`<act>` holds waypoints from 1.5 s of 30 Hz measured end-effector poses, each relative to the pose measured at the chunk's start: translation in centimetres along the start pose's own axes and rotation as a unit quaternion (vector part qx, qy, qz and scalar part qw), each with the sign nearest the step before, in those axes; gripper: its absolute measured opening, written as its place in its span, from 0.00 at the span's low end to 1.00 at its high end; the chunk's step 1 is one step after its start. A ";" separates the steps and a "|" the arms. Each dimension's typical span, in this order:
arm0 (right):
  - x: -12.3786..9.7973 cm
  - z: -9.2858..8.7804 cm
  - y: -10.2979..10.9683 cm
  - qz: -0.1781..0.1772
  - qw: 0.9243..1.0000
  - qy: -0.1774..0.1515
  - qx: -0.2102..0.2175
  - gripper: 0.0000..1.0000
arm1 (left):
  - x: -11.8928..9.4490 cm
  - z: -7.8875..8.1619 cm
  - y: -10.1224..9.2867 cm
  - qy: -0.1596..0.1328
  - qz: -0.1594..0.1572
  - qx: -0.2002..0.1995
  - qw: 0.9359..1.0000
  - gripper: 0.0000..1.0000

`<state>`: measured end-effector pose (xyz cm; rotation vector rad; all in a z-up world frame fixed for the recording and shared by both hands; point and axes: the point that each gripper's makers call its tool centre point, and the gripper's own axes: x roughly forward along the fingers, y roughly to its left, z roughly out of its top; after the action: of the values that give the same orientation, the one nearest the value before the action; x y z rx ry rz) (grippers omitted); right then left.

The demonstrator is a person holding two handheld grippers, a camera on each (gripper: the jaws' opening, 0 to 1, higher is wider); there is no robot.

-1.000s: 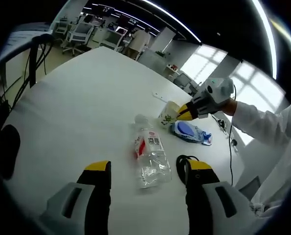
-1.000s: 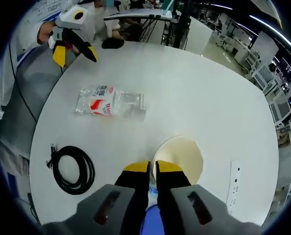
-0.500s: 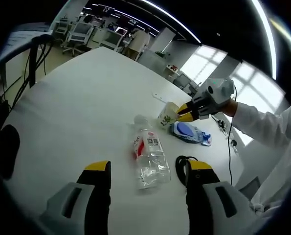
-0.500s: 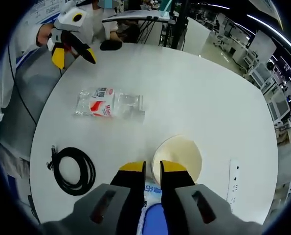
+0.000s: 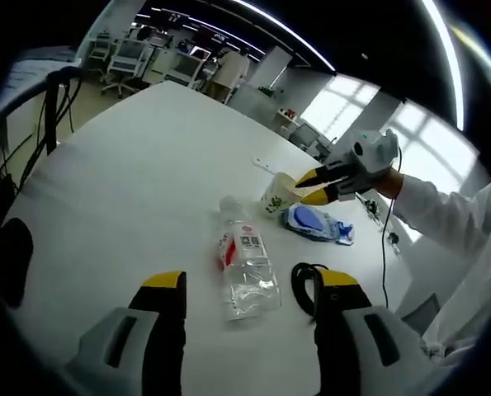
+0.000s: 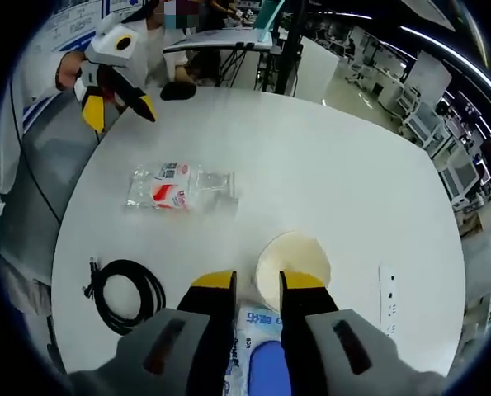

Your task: Arrange the tabletop items into an orderly group along one side of the table until the central work area is clear of visible clutter.

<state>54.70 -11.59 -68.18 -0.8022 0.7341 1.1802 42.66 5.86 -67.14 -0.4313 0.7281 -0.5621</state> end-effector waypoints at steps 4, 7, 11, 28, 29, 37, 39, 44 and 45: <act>-0.8 0.3 0.0 -0.017 1.000 -0.016 0.015 0.21 | -0.1 0.2 -0.3 0.001 -0.002 0.005 1.000 0.63; -1.3 0.4 0.1 -0.026 0.999 -0.029 0.030 0.21 | -0.1 0.3 -0.5 0.001 -0.004 0.007 1.000 0.63; -2.1 0.1 0.4 -0.042 0.997 -0.038 0.043 0.23 | -0.1 0.3 -1.0 0.004 -0.007 0.014 1.000 0.64; -5.3 -3.0 2.3 -0.093 0.984 -0.068 0.134 0.27 | 0.5 1.1 -3.8 0.025 -0.028 0.056 0.998 0.65; -5.4 -3.1 2.4 -0.096 0.983 -0.070 0.140 0.27 | 0.7 1.1 -4.1 0.028 -0.030 0.061 0.997 0.65; -6.4 -5.0 3.8 -0.115 0.972 -0.082 0.187 0.27 | 1.8 1.3 -5.9 0.045 -0.047 0.088 0.994 0.65; -6.6 -5.6 4.3 -0.117 0.968 -0.088 0.205 0.27 | 2.1 1.2 -6.4 0.052 -0.052 0.098 0.992 0.64; -7.0 -7.0 5.3 -0.126 0.961 -0.087 0.229 0.29 | 2.9 1.1 -7.6 0.066 -0.063 0.116 0.989 0.64; -7.2 -7.3 5.7 -0.129 0.957 -0.092 0.241 0.29 | 3.0 1.0 -7.8 0.068 -0.064 0.120 0.988 0.64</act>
<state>47.02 -20.36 -66.87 -0.3581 0.6989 0.7790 42.73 -1.81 -63.72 -0.2176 0.7568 -0.7966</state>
